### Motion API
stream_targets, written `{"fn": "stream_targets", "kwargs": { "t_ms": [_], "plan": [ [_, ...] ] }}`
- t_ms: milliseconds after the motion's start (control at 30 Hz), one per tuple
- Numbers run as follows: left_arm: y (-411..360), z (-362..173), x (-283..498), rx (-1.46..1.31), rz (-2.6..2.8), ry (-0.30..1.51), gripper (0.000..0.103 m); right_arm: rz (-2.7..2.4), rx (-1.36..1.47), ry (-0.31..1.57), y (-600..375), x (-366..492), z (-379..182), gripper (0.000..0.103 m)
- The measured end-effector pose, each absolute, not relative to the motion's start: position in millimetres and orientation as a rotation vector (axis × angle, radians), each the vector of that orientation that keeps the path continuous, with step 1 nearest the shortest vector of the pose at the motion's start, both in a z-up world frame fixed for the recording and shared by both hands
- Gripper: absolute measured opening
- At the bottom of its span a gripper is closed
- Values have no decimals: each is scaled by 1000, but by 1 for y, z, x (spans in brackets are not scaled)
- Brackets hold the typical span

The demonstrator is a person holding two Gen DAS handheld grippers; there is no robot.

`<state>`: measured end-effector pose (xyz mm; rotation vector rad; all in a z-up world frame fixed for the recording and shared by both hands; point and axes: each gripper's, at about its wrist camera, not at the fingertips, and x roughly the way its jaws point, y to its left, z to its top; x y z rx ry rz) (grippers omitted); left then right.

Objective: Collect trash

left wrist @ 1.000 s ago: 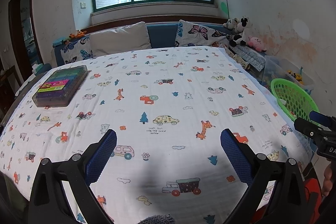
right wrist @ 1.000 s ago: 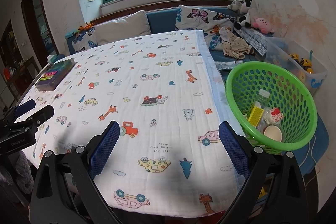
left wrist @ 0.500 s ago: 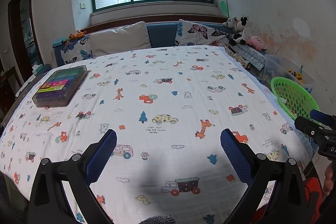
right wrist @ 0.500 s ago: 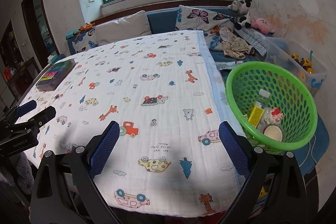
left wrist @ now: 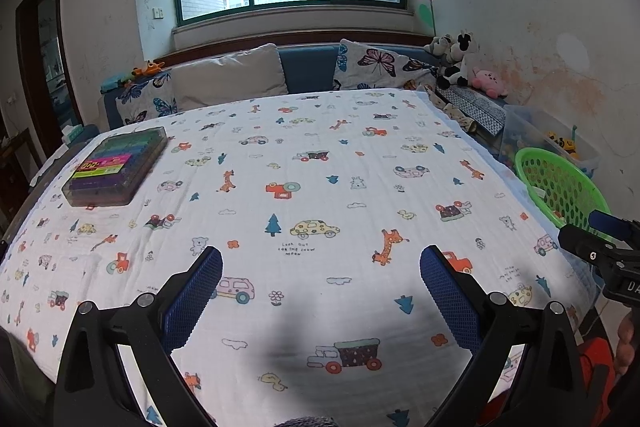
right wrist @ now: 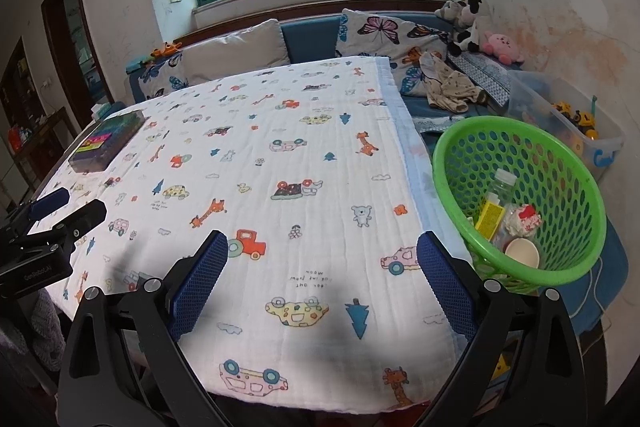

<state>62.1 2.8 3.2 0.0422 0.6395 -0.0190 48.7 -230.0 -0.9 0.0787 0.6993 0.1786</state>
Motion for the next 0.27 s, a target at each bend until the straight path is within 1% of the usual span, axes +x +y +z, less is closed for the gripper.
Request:
{"fn": "stream_targets", "kwargs": {
  "t_ms": [267],
  "plan": [
    [5, 2, 63, 35, -8, 643, 96, 181, 81, 701, -229, 49, -2, 95]
  ]
}}
